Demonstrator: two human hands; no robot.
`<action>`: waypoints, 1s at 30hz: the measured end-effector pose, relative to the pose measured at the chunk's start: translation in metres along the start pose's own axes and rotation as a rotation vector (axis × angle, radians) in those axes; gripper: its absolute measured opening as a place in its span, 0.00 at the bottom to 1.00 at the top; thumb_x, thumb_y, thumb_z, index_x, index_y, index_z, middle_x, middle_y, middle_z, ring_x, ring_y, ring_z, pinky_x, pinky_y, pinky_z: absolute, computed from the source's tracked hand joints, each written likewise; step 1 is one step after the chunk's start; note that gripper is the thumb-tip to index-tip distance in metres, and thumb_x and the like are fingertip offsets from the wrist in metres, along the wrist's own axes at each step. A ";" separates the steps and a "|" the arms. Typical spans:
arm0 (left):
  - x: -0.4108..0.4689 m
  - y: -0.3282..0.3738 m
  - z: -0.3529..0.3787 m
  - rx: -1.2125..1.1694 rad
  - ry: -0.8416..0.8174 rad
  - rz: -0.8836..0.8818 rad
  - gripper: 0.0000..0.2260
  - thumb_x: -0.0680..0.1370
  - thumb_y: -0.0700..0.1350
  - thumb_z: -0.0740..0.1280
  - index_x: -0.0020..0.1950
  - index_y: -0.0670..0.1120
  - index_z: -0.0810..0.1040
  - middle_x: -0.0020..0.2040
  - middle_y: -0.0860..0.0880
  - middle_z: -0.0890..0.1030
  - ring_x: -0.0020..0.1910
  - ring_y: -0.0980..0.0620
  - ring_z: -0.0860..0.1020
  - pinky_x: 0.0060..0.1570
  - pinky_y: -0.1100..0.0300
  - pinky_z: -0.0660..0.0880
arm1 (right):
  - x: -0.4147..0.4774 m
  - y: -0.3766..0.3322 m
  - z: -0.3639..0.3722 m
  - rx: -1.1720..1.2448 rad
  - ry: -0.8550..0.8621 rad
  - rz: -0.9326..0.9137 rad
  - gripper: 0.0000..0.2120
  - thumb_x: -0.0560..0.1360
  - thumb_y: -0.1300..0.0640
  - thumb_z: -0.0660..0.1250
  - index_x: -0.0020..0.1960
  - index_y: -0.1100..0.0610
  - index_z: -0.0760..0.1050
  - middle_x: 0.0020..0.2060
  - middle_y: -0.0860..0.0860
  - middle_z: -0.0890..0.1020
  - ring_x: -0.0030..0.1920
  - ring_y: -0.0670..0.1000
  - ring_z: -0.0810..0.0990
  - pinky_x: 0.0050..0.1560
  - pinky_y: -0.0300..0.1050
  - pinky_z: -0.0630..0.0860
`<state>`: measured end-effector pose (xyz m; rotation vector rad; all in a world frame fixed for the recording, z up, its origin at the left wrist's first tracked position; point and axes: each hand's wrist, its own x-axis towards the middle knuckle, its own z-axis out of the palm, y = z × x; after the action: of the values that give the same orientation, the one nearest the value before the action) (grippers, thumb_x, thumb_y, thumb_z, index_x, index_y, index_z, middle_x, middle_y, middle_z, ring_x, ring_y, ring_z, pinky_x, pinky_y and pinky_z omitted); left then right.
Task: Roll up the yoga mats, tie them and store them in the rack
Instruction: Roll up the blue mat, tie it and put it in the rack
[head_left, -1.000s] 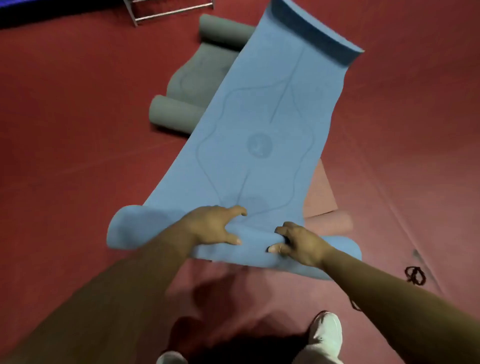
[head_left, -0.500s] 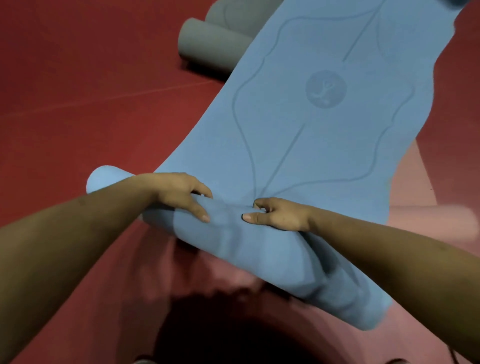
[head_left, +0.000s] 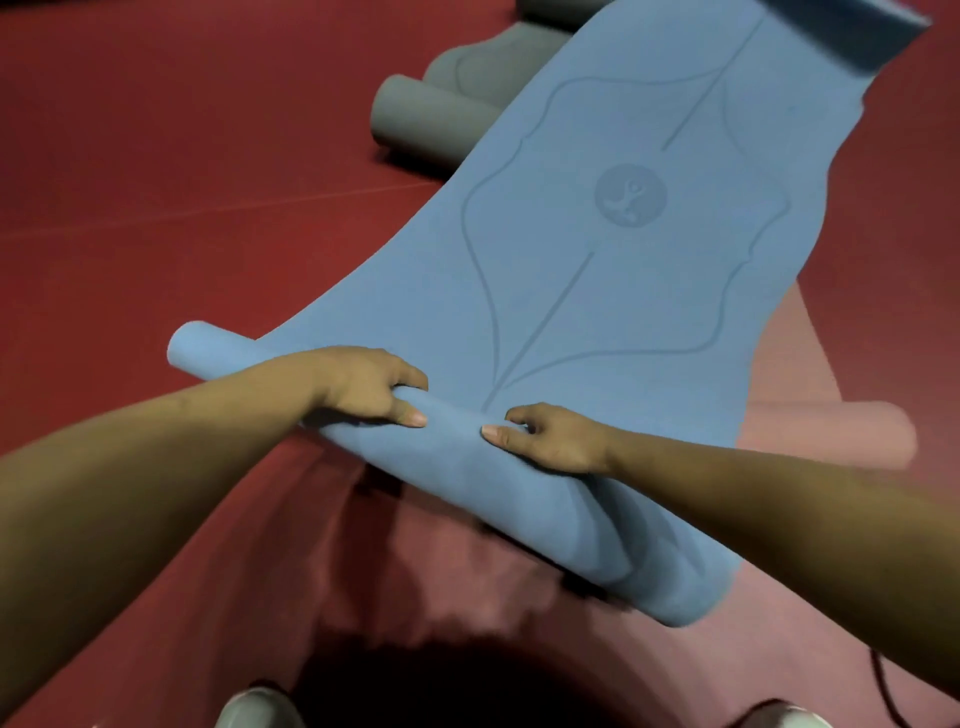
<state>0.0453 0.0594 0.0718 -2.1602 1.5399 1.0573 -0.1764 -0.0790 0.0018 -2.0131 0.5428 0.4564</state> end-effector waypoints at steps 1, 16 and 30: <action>-0.001 0.005 0.006 -0.028 -0.024 0.005 0.12 0.76 0.59 0.68 0.51 0.53 0.74 0.40 0.56 0.78 0.42 0.53 0.77 0.44 0.58 0.73 | -0.006 0.001 0.006 -0.052 -0.005 0.003 0.22 0.76 0.29 0.57 0.42 0.46 0.73 0.39 0.41 0.78 0.43 0.46 0.77 0.50 0.40 0.70; -0.079 0.057 0.040 -0.503 0.001 0.178 0.24 0.69 0.73 0.64 0.50 0.54 0.72 0.40 0.55 0.79 0.37 0.55 0.75 0.44 0.56 0.71 | -0.113 -0.057 -0.063 -0.010 -0.210 0.103 0.17 0.79 0.39 0.63 0.46 0.52 0.78 0.38 0.43 0.82 0.40 0.44 0.81 0.43 0.36 0.76; -0.100 0.136 0.017 0.092 0.367 0.326 0.15 0.79 0.64 0.57 0.45 0.53 0.68 0.42 0.53 0.73 0.50 0.46 0.75 0.46 0.53 0.69 | -0.195 -0.026 -0.043 0.107 0.051 0.075 0.16 0.81 0.43 0.62 0.46 0.55 0.78 0.38 0.40 0.79 0.37 0.41 0.76 0.45 0.36 0.70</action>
<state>-0.1002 0.0859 0.1544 -2.1758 2.1161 0.6768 -0.3204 -0.0693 0.1428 -1.9107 0.6623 0.4139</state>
